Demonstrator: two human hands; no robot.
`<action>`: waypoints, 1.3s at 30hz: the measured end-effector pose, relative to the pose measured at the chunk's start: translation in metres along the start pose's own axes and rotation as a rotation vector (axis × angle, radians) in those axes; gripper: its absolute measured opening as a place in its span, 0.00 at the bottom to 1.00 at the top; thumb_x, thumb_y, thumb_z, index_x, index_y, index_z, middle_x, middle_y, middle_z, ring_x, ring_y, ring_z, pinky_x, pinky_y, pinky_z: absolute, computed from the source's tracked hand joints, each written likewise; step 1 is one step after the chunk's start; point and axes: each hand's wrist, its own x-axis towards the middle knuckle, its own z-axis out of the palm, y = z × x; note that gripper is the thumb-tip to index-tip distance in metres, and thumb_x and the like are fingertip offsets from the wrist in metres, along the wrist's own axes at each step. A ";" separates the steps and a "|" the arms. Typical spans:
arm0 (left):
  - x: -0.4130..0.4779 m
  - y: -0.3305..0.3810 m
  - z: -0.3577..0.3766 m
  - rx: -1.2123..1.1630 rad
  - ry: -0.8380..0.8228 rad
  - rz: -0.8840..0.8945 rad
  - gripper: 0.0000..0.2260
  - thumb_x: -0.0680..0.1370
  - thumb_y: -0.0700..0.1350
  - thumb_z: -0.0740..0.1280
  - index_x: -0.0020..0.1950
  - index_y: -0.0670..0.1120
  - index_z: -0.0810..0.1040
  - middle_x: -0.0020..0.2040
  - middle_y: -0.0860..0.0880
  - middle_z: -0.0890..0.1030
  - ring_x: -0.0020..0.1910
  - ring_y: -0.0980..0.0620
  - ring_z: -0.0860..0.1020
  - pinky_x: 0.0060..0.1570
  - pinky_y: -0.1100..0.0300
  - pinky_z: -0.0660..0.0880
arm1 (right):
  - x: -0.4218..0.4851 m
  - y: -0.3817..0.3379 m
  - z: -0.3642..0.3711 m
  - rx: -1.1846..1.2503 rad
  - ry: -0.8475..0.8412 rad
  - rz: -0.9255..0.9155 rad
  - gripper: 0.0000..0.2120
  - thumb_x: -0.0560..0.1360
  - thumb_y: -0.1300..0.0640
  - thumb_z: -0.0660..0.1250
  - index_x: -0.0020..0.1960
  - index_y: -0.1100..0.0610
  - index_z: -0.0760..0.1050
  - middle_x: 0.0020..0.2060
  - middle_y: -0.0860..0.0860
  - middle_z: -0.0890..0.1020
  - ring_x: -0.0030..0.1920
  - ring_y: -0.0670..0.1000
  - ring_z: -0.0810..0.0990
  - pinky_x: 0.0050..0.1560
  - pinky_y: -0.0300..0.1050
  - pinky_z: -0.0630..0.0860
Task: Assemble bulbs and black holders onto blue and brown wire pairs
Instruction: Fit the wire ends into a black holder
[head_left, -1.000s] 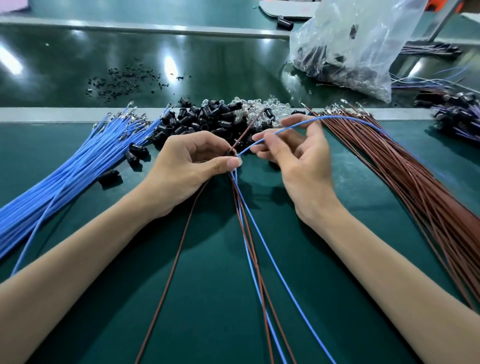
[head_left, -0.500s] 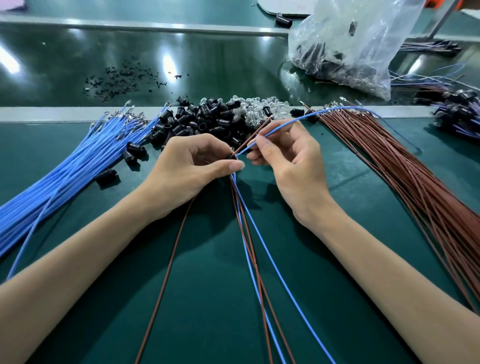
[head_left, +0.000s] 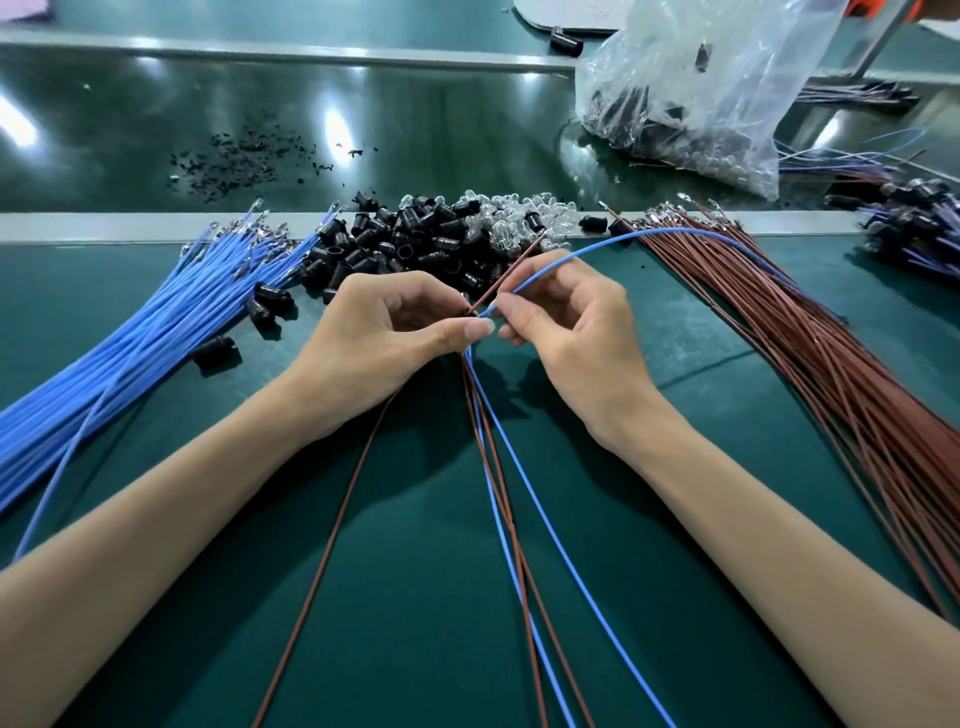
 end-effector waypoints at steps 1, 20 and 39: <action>0.000 0.000 0.000 0.003 -0.003 0.000 0.10 0.67 0.46 0.73 0.43 0.40 0.81 0.38 0.45 0.83 0.36 0.57 0.78 0.41 0.68 0.75 | 0.000 0.000 0.001 -0.013 -0.009 -0.003 0.12 0.74 0.68 0.68 0.40 0.51 0.75 0.32 0.44 0.80 0.32 0.44 0.79 0.38 0.35 0.75; -0.001 0.002 -0.002 0.042 0.022 -0.014 0.09 0.68 0.51 0.72 0.43 0.47 0.83 0.36 0.46 0.84 0.35 0.59 0.77 0.40 0.65 0.73 | 0.002 0.003 -0.001 0.063 -0.036 -0.010 0.09 0.75 0.68 0.67 0.42 0.54 0.76 0.32 0.43 0.81 0.32 0.42 0.79 0.38 0.34 0.74; -0.001 -0.002 -0.002 0.013 -0.010 -0.031 0.11 0.66 0.48 0.74 0.45 0.44 0.84 0.40 0.48 0.85 0.37 0.58 0.80 0.45 0.65 0.77 | 0.001 0.002 -0.003 0.117 -0.041 0.030 0.09 0.75 0.68 0.67 0.42 0.55 0.77 0.32 0.44 0.80 0.31 0.42 0.77 0.37 0.35 0.74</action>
